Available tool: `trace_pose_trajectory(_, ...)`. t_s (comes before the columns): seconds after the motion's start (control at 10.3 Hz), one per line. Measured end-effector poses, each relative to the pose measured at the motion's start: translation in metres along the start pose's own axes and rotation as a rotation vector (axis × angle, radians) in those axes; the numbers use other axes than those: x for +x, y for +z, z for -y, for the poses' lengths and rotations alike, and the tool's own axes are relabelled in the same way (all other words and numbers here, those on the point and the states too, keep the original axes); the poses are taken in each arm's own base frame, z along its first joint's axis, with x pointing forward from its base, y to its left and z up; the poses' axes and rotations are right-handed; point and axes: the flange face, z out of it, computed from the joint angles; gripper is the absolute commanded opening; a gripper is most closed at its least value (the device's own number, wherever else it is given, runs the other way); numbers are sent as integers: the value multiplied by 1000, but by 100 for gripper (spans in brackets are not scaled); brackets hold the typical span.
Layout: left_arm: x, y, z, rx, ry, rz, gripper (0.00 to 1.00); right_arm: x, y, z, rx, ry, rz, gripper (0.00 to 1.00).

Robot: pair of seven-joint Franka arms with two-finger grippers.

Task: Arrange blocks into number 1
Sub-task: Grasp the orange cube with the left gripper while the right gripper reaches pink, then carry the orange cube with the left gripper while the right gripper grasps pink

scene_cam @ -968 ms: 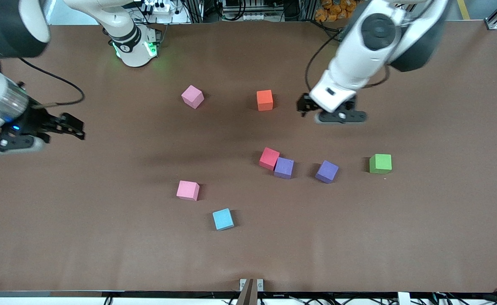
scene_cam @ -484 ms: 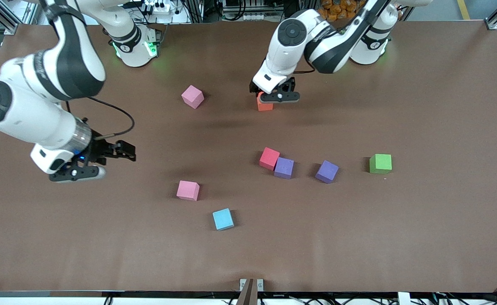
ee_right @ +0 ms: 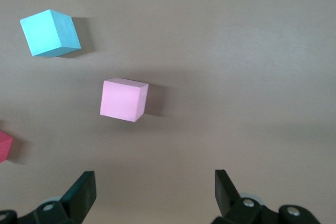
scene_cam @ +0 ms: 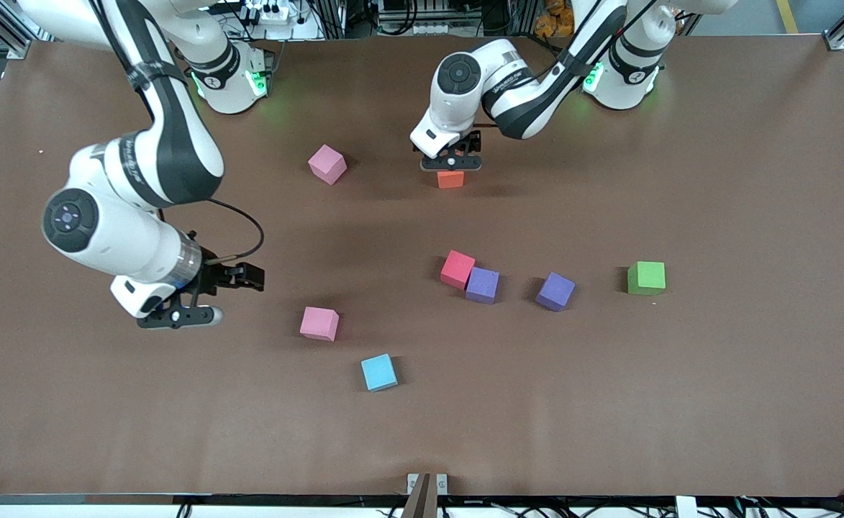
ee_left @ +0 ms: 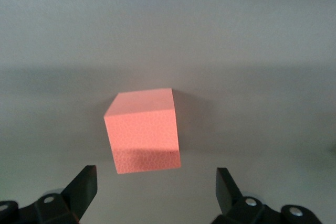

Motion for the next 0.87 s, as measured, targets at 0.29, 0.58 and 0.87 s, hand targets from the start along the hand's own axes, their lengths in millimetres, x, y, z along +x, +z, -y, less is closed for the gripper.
trace_pose_trajectory(0.29,8,22,3,9,-1,-1,100,4,34,28,-4,-21,-13,100)
trace_pose_trajectory(0.58,13,43,6,27,3,2,66,5,60,49,-7,-29,-32,100)
trace_pose_trajectory(0.87,13,50,6,42,7,-6,0,3,68,65,-6,-11,-42,100)
